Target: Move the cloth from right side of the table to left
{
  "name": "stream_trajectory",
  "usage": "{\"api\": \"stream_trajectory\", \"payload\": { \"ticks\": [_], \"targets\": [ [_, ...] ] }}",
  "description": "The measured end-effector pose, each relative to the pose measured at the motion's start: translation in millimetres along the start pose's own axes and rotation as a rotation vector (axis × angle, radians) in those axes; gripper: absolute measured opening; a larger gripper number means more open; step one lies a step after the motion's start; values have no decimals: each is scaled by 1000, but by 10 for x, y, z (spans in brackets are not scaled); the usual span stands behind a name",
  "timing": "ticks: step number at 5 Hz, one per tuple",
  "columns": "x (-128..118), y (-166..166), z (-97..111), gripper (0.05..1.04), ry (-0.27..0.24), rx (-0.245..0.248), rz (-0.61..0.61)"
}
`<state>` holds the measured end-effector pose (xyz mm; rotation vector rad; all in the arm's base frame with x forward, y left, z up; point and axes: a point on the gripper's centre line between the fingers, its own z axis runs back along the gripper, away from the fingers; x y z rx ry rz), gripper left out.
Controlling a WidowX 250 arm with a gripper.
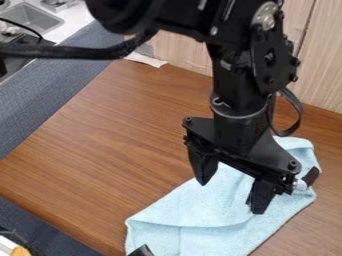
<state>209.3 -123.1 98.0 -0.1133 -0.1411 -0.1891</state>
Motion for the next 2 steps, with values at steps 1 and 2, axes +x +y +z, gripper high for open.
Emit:
{"api": "stream_trajectory", "payload": {
  "ticks": [1, 2],
  "targets": [
    [-24, 11, -56, 1000, 23, 8, 0],
    [61, 45, -215, 1000, 60, 11, 14]
  ]
}}
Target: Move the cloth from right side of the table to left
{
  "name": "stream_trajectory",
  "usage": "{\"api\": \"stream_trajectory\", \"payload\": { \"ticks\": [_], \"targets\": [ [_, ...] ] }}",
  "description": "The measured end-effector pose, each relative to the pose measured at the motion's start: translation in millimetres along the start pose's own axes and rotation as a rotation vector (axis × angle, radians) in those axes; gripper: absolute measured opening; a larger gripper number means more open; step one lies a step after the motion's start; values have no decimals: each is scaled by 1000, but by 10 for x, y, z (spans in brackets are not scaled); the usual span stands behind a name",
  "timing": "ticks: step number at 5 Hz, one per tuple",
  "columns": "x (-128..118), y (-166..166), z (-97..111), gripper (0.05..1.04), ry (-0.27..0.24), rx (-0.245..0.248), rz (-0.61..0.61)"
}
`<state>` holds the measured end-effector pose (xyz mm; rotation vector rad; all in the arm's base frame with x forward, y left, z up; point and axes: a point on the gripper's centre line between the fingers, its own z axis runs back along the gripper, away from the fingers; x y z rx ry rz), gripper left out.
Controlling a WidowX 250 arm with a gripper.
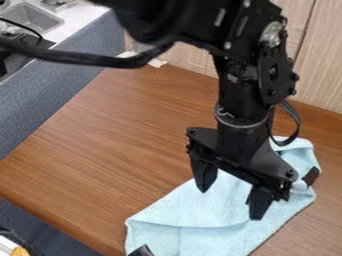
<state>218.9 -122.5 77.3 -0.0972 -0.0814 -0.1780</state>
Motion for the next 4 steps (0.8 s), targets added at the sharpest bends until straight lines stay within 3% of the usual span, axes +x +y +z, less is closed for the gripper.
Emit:
{"api": "stream_trajectory", "payload": {
  "ticks": [2, 4],
  "targets": [
    [305, -39, -148, 1000, 1, -12, 7],
    [588, -33, -519, 1000, -11, 24, 3]
  ]
}}
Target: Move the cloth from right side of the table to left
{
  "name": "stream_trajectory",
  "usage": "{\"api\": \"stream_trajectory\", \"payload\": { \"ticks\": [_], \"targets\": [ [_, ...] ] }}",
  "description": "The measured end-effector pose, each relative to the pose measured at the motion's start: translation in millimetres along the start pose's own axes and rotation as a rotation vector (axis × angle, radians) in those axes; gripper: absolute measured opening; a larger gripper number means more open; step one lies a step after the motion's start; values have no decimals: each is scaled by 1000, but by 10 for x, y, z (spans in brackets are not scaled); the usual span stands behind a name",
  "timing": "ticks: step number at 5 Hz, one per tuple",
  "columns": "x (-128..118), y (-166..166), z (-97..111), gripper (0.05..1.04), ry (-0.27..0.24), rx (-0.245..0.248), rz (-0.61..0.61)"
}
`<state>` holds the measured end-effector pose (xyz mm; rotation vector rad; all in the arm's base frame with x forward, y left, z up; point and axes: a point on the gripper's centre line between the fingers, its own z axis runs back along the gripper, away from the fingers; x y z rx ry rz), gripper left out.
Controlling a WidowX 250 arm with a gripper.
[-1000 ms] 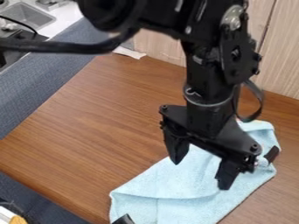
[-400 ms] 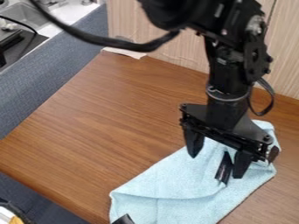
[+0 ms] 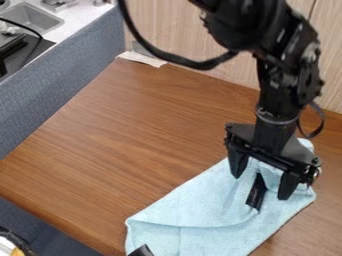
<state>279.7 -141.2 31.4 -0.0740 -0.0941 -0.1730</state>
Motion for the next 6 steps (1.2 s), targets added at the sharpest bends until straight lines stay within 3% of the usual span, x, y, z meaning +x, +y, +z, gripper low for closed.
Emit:
{"api": "stream_trajectory", "payload": {
  "ticks": [1, 4, 6],
  "targets": [
    [19, 42, -185, 1000, 7, 9, 8],
    [103, 285, -264, 1000, -16, 15, 64],
    [138, 860, -222, 1000, -12, 30, 195]
  ]
}}
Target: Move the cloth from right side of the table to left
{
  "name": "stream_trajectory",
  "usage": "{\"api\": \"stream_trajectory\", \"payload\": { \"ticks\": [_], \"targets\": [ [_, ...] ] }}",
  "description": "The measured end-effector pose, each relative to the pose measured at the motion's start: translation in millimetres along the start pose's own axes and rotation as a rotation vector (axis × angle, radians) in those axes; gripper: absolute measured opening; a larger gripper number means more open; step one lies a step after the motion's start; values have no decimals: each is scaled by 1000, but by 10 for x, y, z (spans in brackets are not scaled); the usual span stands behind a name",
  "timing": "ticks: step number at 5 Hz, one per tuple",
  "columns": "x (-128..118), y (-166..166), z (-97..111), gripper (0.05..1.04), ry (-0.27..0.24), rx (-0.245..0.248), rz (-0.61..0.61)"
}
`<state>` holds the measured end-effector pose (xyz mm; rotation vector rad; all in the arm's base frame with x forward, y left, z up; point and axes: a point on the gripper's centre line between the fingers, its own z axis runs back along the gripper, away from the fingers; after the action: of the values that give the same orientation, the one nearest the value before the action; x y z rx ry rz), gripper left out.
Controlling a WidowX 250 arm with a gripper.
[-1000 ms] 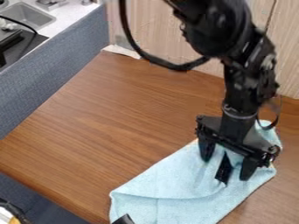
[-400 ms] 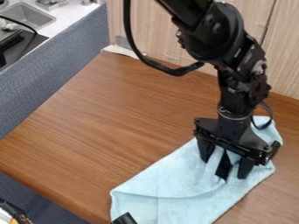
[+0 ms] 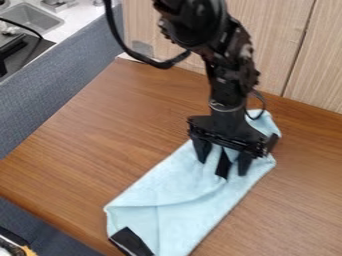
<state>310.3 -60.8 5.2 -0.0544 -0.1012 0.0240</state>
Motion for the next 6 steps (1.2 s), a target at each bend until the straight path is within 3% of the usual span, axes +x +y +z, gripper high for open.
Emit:
{"api": "stream_trajectory", "payload": {
  "ticks": [2, 3, 4, 6],
  "targets": [
    [31, 769, 50, 1000, 6, 56, 192],
    [21, 876, 139, 1000, -5, 58, 234],
    [9, 811, 153, 1000, 15, 45, 217],
    [139, 539, 571, 1000, -58, 7, 148]
  ]
}}
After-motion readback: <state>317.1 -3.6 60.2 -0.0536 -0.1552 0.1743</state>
